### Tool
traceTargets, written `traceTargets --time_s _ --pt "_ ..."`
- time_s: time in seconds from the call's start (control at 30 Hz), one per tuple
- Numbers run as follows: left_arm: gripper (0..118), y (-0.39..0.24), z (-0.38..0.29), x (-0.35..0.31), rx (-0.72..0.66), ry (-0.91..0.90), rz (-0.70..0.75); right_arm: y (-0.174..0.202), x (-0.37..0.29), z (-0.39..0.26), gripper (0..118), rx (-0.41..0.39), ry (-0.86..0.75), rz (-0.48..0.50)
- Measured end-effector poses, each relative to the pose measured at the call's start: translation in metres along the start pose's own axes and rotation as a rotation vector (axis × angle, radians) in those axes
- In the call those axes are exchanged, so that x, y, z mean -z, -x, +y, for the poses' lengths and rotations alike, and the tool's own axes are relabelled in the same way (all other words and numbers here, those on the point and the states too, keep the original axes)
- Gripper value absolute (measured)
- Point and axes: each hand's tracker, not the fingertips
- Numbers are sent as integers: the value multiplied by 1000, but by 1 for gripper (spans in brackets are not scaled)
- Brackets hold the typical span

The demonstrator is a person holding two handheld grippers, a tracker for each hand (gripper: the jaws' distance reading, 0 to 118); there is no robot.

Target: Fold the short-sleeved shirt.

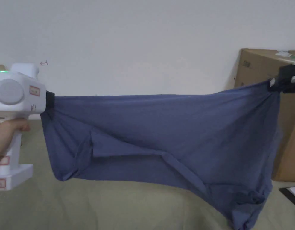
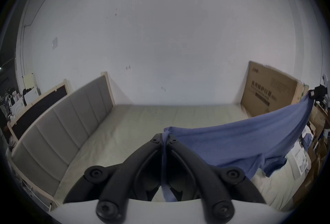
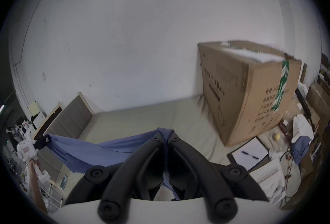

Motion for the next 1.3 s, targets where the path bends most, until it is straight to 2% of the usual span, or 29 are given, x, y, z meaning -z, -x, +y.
traceTargets --time_s 0.13,0.33,0.4,0.5,0.67,0.73,0.8,0.93,1.0,1.07,1.3 --pt "1 -11 68 7 40 -78 43 11 -5 51 2 0 -54 -5" --pt "1 -23 143 42 5 -114 81 32 14 124 2 12 -129 -23" --pt "1 -29 159 56 60 -135 128 42 23 141 2 -7 -145 -43" --pt "1 -34 186 66 62 -153 148 56 30 165 2 -34 -179 -74" --pt "1 -38 229 66 93 -238 166 63 17 201 2 30 -301 -44" --pt "1 -36 248 66 52 -229 168 66 11 213 2 31 -311 -43" --pt "1 -33 252 59 -15 -319 142 70 4 217 2 30 -370 -53" --pt "1 -39 256 60 103 -329 210 76 6 217 2 -6 -375 -55" --pt "1 -36 248 65 73 -343 193 74 15 209 2 0 -378 -50" --pt "1 -30 232 77 25 -331 146 63 37 203 2 12 -348 -43" --pt "1 -28 138 150 35 -246 145 40 120 128 2 -18 -163 -46"
